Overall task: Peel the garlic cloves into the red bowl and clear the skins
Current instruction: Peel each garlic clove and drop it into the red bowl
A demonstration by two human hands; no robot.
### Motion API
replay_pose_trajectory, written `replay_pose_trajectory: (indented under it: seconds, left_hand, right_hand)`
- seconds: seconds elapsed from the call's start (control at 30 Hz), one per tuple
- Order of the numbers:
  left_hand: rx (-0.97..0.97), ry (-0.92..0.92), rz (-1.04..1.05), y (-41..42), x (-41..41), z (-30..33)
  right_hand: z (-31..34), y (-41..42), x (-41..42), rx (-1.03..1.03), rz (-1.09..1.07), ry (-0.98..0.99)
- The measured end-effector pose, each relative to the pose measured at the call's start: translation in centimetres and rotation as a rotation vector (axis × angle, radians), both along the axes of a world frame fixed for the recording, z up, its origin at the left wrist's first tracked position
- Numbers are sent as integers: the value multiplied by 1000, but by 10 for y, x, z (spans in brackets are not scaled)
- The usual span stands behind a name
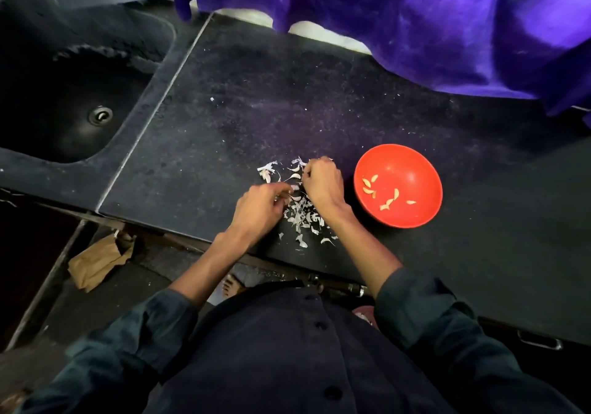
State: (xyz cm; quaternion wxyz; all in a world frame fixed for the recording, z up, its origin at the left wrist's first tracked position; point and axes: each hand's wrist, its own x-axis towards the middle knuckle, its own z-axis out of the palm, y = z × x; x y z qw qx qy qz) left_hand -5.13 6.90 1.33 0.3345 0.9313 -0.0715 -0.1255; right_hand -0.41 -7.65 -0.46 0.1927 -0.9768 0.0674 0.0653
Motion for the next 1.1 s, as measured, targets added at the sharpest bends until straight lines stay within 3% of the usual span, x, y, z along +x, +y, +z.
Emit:
replay_pose_trajectory:
  seconds: [0.3,0.43,0.57,0.83,1.1]
  left_hand:
    - [-157,28,92,4,5,-5]
    - [-423,119,180,-5,5,0]
    - [-712,238,170,-20,3,3]
    - [-850,147,202,-29,0,13]
    - [-793,11,103,-34,-5,25]
  right_hand:
    - [3,-9,-10,99,-14,-95]
    - [9,-17,-24,538,-143,-170]
    - [20,-23,-44,1067,-309,-48]
    - [42,-33,-68,1468,-406,81]
    - [53,-43,-81,1737,-457,241]
